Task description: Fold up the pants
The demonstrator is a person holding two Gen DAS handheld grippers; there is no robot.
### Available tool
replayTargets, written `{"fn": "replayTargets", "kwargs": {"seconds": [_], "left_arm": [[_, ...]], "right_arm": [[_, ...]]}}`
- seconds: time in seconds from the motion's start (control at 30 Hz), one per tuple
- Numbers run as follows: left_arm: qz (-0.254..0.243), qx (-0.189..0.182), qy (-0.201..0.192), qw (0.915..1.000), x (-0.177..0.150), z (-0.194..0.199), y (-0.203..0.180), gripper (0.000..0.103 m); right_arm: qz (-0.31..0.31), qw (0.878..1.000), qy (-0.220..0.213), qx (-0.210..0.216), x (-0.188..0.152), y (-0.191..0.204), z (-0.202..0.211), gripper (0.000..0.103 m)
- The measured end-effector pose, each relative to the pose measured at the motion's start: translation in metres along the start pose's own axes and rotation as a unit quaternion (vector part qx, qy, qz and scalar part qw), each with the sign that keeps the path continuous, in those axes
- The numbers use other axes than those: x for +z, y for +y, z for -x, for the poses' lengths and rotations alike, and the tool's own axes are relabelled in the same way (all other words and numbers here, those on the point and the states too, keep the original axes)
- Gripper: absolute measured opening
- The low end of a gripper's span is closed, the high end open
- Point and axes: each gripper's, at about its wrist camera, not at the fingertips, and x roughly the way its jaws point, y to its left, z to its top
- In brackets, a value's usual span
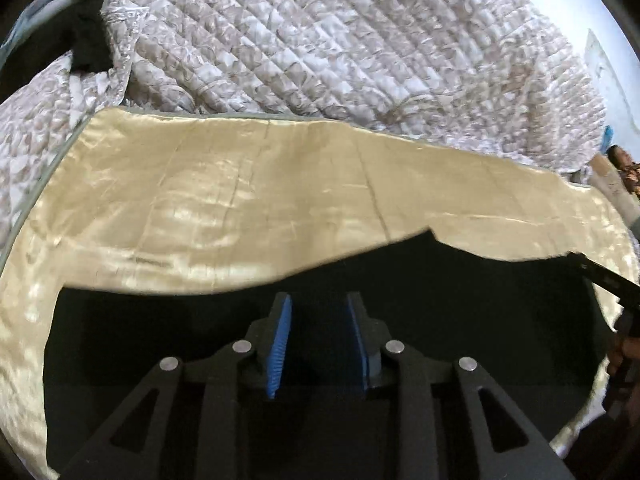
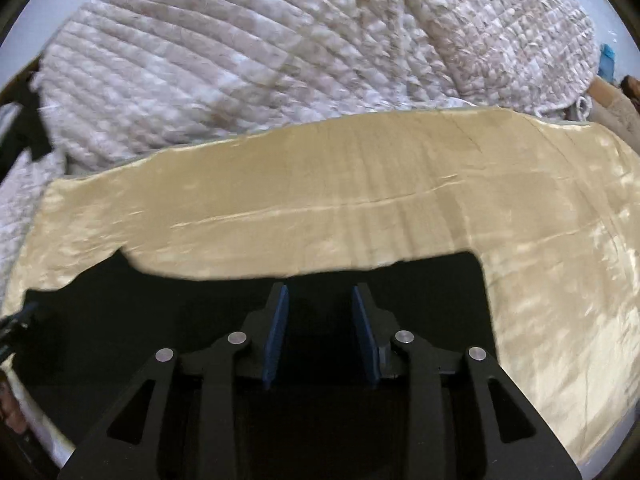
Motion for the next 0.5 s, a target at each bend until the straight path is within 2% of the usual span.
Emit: {"fn": "replayTargets", "kwargs": {"seconds": [0.07, 0.13, 0.17, 0.33, 0.5], "left_arm": [[0.017, 0.022, 0.016, 0.9995, -0.002, -0.015, 0.014, 0.031], [0.040, 0.032, 0.042, 0.9978, -0.006, -0.031, 0.027, 0.033], [0.047, 0.026, 0.035, 0.9980, -0.007, -0.031, 0.032, 0.034], [0.044, 0.047, 0.028, 0.9975, -0.009, -0.020, 0.030, 0.035], [0.032, 0.043, 0.025, 0.9982, -0.018, -0.012, 0.019, 0.035]], "right_arm": [[-0.022, 1.000, 0.001, -0.018, -0.001, -0.014, -0.009, 0.034], [-0.054, 0.998, 0.011, -0.007, -0.004, -0.029, -0.017, 0.032], [-0.062, 0.998, 0.012, -0.002, -0.006, -0.032, -0.018, 0.032], [-0.049, 0.998, -0.030, -0.023, -0.006, -0.020, -0.003, 0.033], [-0.014, 0.999, -0.028, 0.003, -0.010, 0.004, 0.000, 0.033]]}}
